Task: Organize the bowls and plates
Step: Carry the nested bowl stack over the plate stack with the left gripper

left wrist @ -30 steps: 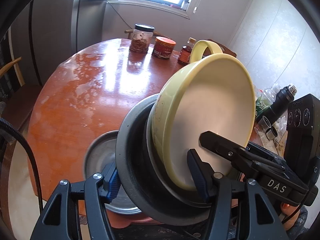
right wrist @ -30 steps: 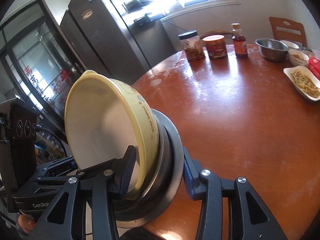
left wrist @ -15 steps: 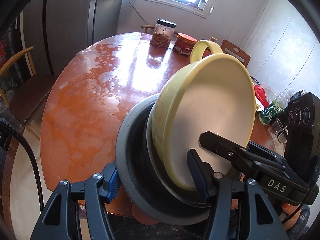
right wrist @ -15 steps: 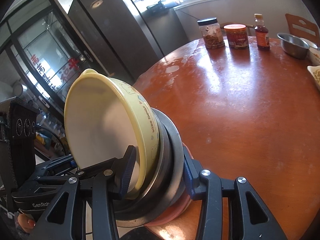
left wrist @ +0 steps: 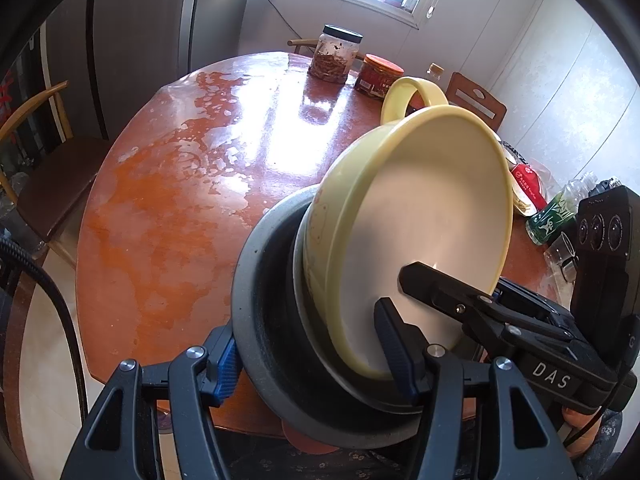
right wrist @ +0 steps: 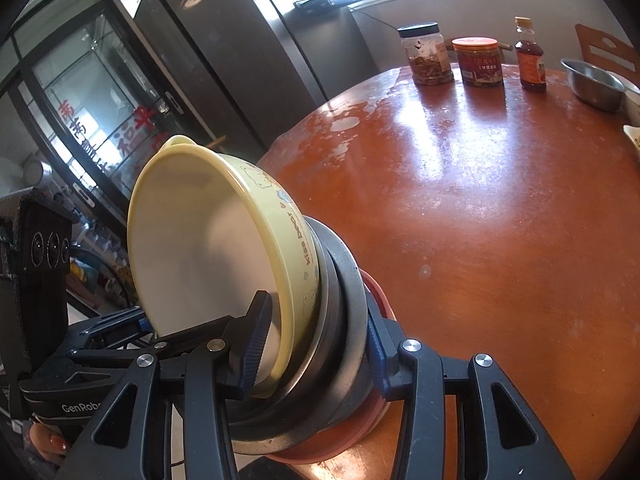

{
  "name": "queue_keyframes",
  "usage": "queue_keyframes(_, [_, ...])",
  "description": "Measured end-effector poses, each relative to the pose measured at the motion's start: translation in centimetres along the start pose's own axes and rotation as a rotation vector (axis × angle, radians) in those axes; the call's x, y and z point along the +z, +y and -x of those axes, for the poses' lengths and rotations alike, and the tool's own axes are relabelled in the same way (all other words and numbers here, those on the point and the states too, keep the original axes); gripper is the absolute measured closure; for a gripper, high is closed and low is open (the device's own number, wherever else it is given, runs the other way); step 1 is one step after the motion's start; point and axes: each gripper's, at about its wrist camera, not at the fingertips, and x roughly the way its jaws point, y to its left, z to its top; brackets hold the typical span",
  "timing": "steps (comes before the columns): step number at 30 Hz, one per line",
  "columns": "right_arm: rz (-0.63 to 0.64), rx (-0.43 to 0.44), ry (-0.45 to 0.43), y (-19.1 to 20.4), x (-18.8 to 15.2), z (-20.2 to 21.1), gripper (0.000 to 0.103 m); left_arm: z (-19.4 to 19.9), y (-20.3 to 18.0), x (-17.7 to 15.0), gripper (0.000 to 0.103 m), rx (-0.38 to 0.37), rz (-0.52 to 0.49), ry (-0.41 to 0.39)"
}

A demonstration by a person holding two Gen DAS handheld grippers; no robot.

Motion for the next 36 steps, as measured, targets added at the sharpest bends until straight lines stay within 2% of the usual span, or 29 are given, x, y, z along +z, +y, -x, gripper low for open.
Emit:
queue_keyframes(18, [0.036,-0.051,0.039,-0.4,-0.8,-0.9,0.056,-1.5,-0.2,-0.3,0.043,0.041,-0.032,0.031])
queue_keyframes(23, [0.049,-0.074,0.014,-0.4,-0.8,-0.3,0.056,-1.5,-0.4,-0.3,0.043,0.060,-0.046,0.023])
queue_keyframes(36, [0.050,-0.069,0.001,-0.8,-0.6,0.1,0.055,-1.2,-0.5,-0.5,0.043,0.066,-0.044,0.013])
